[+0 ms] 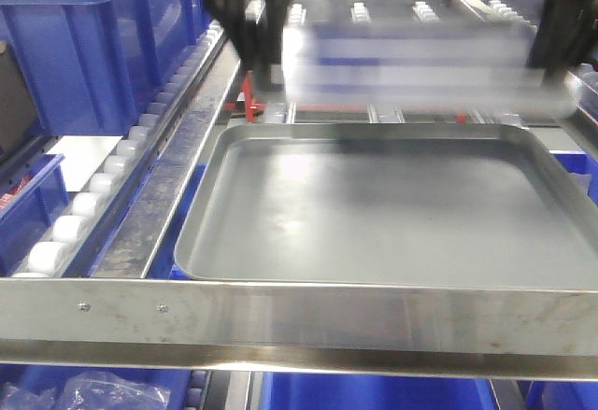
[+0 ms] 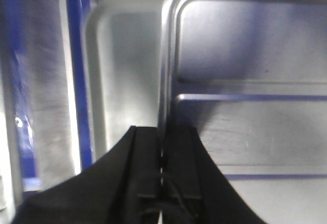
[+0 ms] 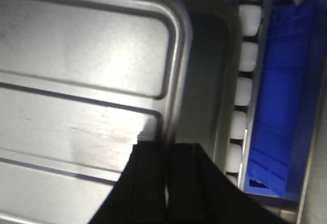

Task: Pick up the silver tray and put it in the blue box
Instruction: 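Lift the small silver tray with both grippers off the large tray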

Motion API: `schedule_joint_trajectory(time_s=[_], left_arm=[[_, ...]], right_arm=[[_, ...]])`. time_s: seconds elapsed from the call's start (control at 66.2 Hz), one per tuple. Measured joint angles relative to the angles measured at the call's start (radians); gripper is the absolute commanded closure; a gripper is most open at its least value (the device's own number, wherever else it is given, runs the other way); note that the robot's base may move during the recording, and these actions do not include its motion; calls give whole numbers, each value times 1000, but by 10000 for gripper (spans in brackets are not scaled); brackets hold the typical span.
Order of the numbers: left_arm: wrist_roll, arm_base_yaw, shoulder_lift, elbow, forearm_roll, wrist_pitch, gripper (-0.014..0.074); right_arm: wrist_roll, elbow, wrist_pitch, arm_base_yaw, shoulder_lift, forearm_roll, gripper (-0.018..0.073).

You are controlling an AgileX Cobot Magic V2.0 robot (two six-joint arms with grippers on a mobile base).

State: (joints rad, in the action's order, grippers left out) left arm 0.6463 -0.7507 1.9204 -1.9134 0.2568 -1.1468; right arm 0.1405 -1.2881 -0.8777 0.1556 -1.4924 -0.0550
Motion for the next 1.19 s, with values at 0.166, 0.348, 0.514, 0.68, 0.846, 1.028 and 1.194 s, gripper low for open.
schedule_joint_trajectory(time_s=[0.166,0.348,0.514,0.68,0.846,1.028,1.194], left_arm=[[0,-38,-52,-4,8,-35,694],[-2,-89,-91,9,30,-76,694],[10,-117,-167,112,32,-49,694],[61,-120,-270,263,32,8,694],[90,-120,-346,334,47,-15,694],[126,-120,-371,344,53,-27,694],[134,-120,-371,344,51,-8,694]], right_arm=[[0,-9,-72,0,94,2,501],[2,-9,-155,0,189,3,501],[2,-9,-207,0,243,-1,501],[9,2,-206,60,255,-5,501],[52,15,-191,136,255,-3,501],[72,17,-184,170,255,20,501],[80,17,-189,172,255,38,501]])
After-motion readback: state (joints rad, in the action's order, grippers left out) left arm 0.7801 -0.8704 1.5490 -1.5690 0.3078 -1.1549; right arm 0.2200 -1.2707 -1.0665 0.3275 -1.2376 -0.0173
